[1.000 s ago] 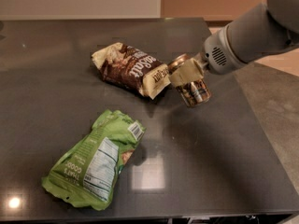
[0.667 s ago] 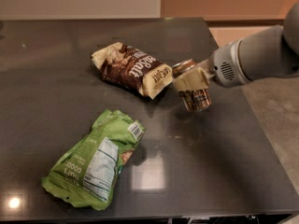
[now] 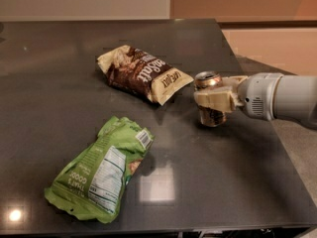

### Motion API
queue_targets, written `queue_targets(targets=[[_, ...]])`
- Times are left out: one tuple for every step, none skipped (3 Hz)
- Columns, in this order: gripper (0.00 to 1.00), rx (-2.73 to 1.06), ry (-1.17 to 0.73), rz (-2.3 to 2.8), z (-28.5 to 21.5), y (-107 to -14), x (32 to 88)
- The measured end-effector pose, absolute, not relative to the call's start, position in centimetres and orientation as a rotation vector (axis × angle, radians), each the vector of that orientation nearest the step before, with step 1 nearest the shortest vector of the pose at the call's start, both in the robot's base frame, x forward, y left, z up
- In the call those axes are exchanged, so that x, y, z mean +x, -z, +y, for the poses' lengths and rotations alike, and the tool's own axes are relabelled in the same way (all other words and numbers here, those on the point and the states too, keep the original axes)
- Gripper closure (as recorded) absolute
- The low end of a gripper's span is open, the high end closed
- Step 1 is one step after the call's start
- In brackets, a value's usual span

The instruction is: Place orange can upright

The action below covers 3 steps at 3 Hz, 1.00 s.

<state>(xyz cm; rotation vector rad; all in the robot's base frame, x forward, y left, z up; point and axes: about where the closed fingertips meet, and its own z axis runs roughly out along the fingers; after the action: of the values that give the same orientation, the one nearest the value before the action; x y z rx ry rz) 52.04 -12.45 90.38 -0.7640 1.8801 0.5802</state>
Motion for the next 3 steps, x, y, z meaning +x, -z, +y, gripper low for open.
queue_targets(targets=[[1.0, -0.754, -0.591, 1.787, -13.4, -89.7, 51.8], [0.83, -0.724, -0.608, 1.712, -14.1, -89.3, 51.5], [0.59, -0.693, -0.633, 1.652, -14.4, -89.2, 51.1]])
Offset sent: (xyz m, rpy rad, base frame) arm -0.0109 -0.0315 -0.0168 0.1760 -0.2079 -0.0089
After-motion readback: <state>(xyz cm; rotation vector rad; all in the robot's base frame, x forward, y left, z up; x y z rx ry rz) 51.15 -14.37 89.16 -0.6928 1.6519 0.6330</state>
